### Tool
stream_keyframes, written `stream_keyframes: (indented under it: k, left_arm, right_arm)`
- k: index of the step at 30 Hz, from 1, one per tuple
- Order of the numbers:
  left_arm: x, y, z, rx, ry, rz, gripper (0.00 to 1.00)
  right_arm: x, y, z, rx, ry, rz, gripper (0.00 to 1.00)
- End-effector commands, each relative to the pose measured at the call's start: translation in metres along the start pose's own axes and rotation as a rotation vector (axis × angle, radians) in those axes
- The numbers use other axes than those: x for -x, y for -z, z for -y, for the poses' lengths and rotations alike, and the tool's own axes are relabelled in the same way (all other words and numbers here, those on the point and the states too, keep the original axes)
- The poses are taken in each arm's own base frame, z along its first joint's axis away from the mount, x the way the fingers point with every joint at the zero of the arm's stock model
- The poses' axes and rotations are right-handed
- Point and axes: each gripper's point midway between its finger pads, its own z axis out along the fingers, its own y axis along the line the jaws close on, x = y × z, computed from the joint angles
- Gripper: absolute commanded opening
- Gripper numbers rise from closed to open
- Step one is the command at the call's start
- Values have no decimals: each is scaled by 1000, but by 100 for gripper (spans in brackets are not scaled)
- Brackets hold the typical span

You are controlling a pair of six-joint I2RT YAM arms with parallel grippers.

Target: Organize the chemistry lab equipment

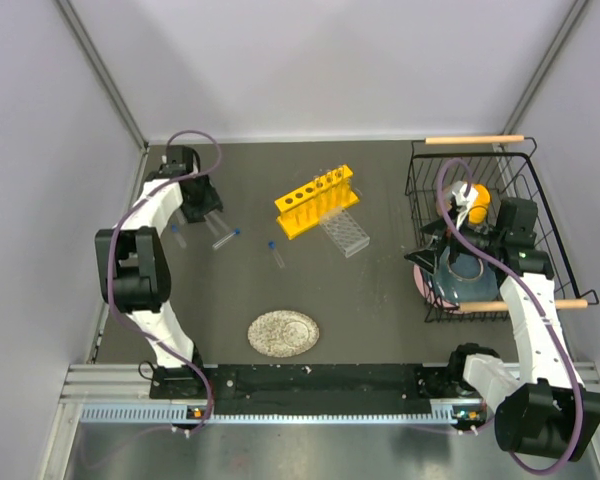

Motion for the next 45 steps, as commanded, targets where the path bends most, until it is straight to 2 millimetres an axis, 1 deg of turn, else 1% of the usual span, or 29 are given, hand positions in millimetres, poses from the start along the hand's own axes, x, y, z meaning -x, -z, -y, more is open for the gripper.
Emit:
stream_keyframes:
  k: [1, 2, 3, 5, 17, 22, 32, 36, 45]
  left_arm:
    - [14, -2, 0, 22, -29, 3, 54]
    - [11, -6, -1, 27, -28, -11, 53]
    - [12, -8, -1, 26, -25, -15, 51]
    - [11, -12, -1, 26, -26, -25, 51]
    - [13, -31, 4, 27, -27, -58, 48]
    - [11, -39, 5, 30, -30, -77, 45]
    - [6, -50, 7, 34, -37, -110, 42]
    - [7, -53, 10, 33, -40, -117, 41]
    - [1, -64, 6, 55, -35, -144, 39]
  right_arm:
    - [6, 1, 4, -1, 57, 25, 99]
    - [7, 1, 4, -2, 60, 26, 99]
    - [6, 1, 4, -2, 58, 25, 99]
    - [6, 1, 4, -1, 59, 25, 99]
    - [7, 1, 4, -2, 61, 26, 99]
    - [7, 1, 4, -1, 62, 25, 99]
    - [7, 1, 4, -4, 64, 26, 99]
    - [8, 2, 4, -5, 68, 27, 99]
    - [9, 2, 3, -6, 74, 29, 99]
